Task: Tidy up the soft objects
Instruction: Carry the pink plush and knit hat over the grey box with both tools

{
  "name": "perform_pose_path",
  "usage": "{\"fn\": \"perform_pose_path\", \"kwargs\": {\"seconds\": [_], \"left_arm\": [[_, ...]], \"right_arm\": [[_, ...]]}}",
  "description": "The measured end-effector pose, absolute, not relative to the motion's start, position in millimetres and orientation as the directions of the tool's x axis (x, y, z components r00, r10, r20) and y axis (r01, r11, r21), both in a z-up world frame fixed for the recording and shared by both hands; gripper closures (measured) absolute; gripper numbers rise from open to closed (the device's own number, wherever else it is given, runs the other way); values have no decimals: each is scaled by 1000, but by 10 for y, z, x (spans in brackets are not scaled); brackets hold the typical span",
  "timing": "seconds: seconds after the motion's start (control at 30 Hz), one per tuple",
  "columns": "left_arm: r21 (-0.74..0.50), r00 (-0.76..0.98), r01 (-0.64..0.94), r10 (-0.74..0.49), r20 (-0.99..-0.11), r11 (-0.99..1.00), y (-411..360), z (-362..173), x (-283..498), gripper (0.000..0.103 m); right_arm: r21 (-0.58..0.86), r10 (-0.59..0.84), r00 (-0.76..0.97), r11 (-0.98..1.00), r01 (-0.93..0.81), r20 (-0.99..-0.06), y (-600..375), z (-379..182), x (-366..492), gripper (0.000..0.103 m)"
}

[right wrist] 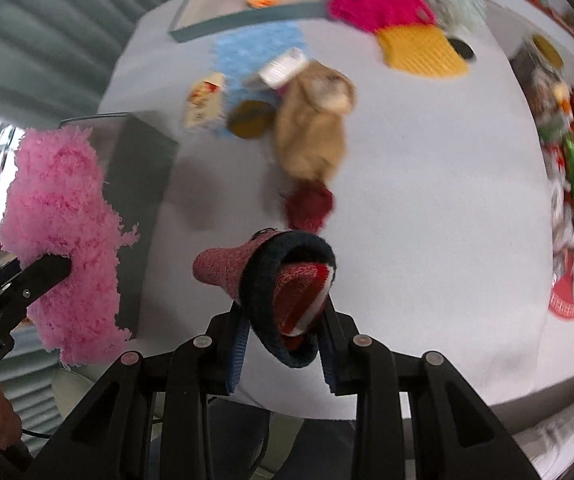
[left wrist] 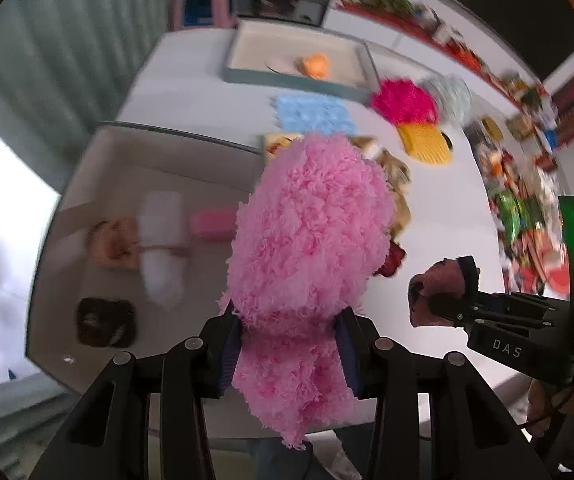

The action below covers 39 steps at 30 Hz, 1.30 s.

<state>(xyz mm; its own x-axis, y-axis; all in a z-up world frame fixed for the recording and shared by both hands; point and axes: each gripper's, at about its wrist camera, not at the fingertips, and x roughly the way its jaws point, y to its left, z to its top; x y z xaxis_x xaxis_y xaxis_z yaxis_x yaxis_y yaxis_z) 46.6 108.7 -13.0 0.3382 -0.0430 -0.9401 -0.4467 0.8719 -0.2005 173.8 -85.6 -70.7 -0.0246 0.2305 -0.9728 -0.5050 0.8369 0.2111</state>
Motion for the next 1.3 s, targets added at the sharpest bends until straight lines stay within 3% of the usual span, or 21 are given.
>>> {"fn": "perform_pose_path", "kwargs": {"seconds": [0.5,0.9,1.3], "left_arm": [[-140,342,-704,159,-926,696,1857,-9,-481,60],[-139,315,-776,187,-930,615,2007,-126,-907,60],[-142,322,-773,189,-928,618,2031,-135,-942,60]], "right_arm": [[188,283,-2,630,-753,-959,325,-218,1261,69],[160,287,-21,471,-867,-958,1032,-119,803,69],[140,281,-14,433,-891,-959,1243,-79,654,69]]}}
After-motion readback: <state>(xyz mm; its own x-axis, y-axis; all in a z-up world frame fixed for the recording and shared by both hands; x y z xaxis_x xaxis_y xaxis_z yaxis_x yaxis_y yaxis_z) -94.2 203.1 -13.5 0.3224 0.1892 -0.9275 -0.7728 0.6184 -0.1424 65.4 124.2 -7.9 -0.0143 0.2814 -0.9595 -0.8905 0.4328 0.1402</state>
